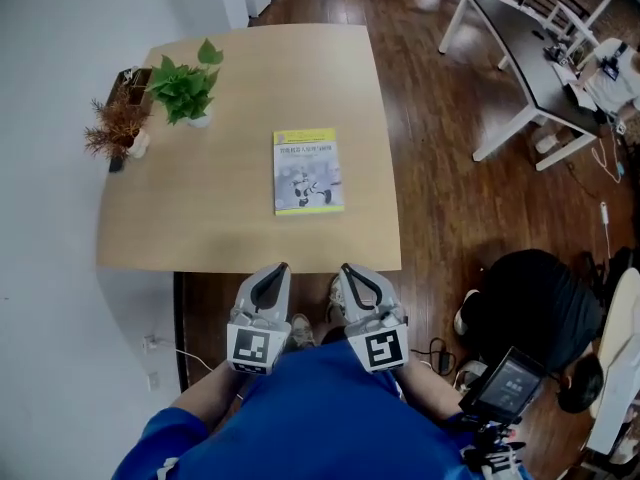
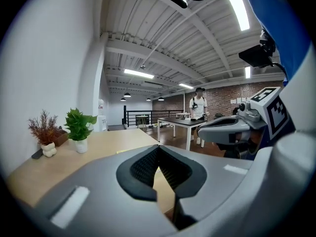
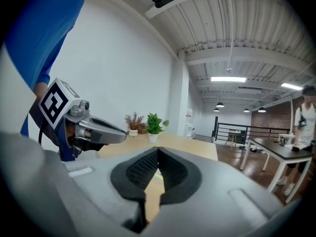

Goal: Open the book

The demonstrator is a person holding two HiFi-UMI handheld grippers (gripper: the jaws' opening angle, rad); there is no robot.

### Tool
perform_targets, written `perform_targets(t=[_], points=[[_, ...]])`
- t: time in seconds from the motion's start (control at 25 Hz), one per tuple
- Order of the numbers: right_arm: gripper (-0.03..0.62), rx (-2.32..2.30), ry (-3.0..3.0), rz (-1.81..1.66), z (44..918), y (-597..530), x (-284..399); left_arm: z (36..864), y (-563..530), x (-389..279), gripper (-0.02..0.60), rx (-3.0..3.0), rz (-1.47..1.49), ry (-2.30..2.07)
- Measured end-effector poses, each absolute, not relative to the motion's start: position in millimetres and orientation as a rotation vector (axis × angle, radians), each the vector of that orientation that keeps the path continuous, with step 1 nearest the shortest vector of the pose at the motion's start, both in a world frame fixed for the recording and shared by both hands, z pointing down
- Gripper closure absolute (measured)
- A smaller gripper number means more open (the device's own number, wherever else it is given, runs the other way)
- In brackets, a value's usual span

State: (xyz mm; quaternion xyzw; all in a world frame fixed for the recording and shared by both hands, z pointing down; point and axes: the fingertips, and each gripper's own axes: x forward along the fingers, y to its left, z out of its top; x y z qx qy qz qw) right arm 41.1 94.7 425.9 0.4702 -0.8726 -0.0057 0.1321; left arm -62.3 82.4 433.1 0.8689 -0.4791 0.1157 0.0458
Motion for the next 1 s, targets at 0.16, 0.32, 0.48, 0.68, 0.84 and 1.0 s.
perform_targets(t=[0.16, 0.32, 0.48, 0.68, 0.84, 1.0], points=[[0.594, 1.292, -2.555, -0.004, 438.9, 57.5, 53.7, 447.2, 51.1, -52.9, 0.575, 2.603, 0.441, -1.497], [0.594, 1.248, -2.579, 0.04, 451.3, 17.9, 70.4, 457.1, 16.1, -39.1, 0.575, 2.567, 0.517, -1.531], [0.594, 1.202, -2.569, 0.076, 468.8, -12.9, 81.4, 466.1, -12.5, -28.8, 0.575, 2.556, 0.586, -1.568], [0.594, 1.148, -2.536, 0.058, 486.8, -35.0, 85.5, 477.5, -36.0, -21.6, 0.575, 2.543, 0.614, -1.546], [0.594, 1.176, -2.506, 0.105, 497.6, -48.7, 85.4, 495.5, -48.7, -23.5, 0.575, 2.538, 0.65, -1.491], [0.594, 1.191, -2.461, 0.156, 511.2, -56.7, 85.2, 508.4, -57.5, -18.2, 0.575, 2.551, 0.652, -1.426]])
